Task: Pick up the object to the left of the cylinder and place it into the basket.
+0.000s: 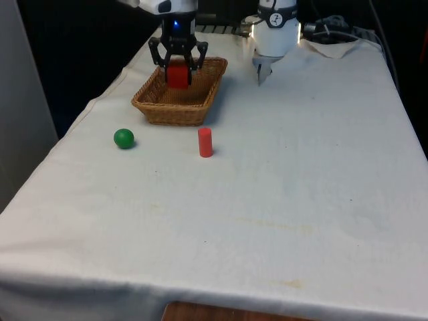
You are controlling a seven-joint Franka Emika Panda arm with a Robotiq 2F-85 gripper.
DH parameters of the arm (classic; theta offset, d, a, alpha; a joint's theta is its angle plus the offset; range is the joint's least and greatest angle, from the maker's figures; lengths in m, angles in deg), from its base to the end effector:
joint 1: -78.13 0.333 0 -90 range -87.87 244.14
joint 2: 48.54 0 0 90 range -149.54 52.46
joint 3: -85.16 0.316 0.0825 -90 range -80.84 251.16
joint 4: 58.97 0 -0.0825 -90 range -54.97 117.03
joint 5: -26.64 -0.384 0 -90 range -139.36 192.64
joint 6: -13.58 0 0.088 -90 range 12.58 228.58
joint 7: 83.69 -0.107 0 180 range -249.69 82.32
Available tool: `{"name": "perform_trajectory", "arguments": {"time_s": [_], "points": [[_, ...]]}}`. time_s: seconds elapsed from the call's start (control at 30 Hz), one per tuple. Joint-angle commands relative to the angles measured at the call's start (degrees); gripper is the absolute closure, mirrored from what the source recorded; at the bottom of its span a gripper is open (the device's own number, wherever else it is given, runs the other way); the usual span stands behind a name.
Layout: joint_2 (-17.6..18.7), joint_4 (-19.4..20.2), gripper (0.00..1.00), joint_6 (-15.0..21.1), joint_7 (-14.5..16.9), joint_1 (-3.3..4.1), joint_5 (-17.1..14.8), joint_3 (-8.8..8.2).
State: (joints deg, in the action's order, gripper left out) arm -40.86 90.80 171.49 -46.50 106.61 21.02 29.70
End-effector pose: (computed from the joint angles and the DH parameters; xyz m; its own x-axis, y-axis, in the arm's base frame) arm 0.3885 -0.2128 0.2322 0.9951 0.0972 0.0179 0.0950 -0.9907 0.0978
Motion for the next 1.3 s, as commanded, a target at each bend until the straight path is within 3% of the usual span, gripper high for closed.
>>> {"name": "perform_trajectory", "arguments": {"time_s": [0.0, 0.03, 0.27, 0.3, 0.33, 0.47, 0.6, 0.63, 0.67, 0.87, 0.9, 0.93, 1.2, 1.23, 1.27], "points": [[0.06, 0.23, 0.99, 0.4, 0.17, -0.06, -0.06, 0.0], [-0.46, 0.86, 0.99, 1.66, 1.2, -0.46, -1.03, 0.52], [1.26, 1.38, 0.99, 3.38, 3.21, -1.15, -3.04, 1.09], [1.78, 0.34, 0.99, 1.89, 2.23, -0.4, -1.89, 0.0], [1.55, 1.38, 0.99, 3.44, 3.67, -1.26, -3.55, 1.15], [2.58, 1.03, 0.99, 3.27, 6.25, -1.83, -6.25, 1.43], [3.32, 0.57, 0.99, 2.98, 8.59, -1.83, -8.94, 1.55], [3.9, -0.29, 0.99, 1.89, 7.33, -0.92, -7.28, 0.0], [3.38, 0.52, 0.99, 2.92, 9.0, -1.83, -9.4, 1.55], [3.21, 0.34, 0.99, 2.18, 11.12, -1.66, -12.43, 1.66], [4.24, -0.29, 0.99, 1.55, 10.49, -0.86, -11.8, 0.57], [3.27, 0.34, 0.99, 1.95, 11.86, -1.6, -13.52, 1.72], [3.61, 0.69, 0.99, 1.66, 14.09, -1.43, -17.42, 2.52], [4.3, 0.06, 0.99, 0.69, 13.12, -0.86, -15.99, 1.38], [3.61, 0.74, 0.99, 1.66, 14.15, -1.43, -17.59, 2.58]]}}
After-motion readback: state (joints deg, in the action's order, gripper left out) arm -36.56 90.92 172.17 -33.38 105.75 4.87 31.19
